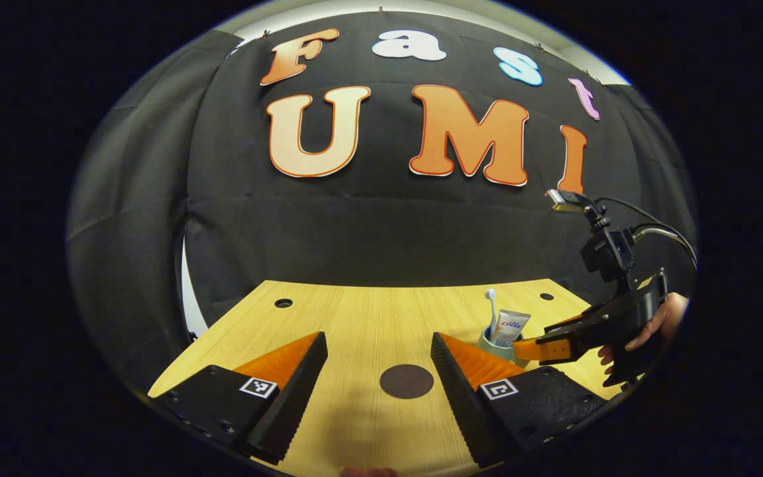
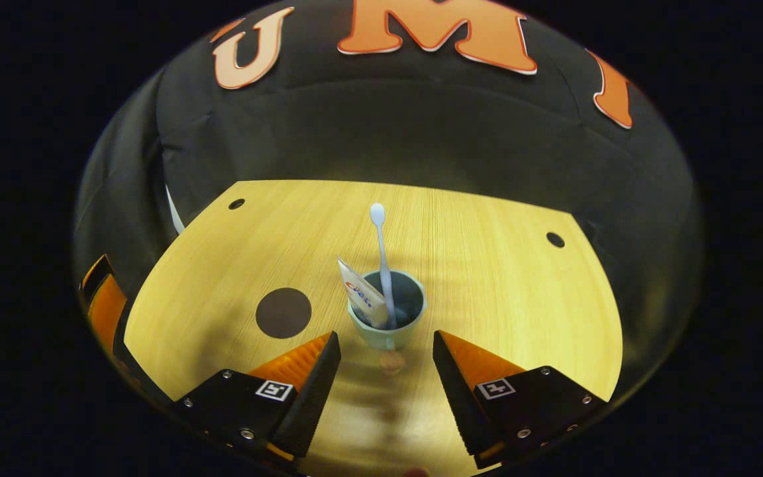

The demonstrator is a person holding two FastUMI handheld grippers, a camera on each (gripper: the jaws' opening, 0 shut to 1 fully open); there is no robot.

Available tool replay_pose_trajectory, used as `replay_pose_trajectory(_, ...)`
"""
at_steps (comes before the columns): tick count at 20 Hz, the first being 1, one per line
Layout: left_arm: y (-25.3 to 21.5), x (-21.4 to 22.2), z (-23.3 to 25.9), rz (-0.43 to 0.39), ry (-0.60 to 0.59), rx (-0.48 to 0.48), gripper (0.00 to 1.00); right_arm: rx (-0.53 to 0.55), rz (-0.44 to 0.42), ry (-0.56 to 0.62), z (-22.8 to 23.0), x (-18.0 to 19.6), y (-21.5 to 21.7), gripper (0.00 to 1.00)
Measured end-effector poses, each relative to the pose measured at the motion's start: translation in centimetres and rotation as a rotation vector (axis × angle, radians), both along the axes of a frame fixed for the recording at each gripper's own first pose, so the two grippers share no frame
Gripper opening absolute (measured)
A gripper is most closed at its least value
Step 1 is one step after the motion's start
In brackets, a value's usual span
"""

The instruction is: Put the toothbrush and toothpaste on the desktop into the cup, then pick up the cup and place it on the coaster on the desktop.

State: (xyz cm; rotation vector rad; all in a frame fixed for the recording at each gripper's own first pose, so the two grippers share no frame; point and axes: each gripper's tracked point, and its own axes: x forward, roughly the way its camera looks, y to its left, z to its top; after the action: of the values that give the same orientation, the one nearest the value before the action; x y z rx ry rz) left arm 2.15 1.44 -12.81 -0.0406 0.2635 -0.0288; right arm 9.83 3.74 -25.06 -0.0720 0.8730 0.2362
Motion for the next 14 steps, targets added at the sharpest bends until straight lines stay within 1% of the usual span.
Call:
replay_pose_trajectory(4,1.9,1.0,-0.3,0.029,0.011,0.002,0.95,-0.037,-0.009,0.117,-2.6,0.7,0.0,0.86)
replay_pose_trajectory(8,3.5,1.9,-0.5,0.06,0.024,-0.002,0.95,-0.073,0.005,0.253,-4.7,0.4,-0.2,0.85)
replay_pose_trajectory(10,3.6,1.8,-0.4,0.074,0.027,0.001,0.95,-0.05,-0.001,0.342,-6.0,-0.1,0.0,0.86)
replay_pose_trajectory(11,3.7,1.9,-0.6,0.081,0.031,0.003,0.95,-0.049,-0.01,0.359,-6.3,0.0,0.0,0.84)
replay_pose_trajectory(14,4.4,2.0,-1.2,0.096,0.049,-0.001,0.95,-0.069,-0.001,0.381,-6.6,0.8,0.1,0.76)
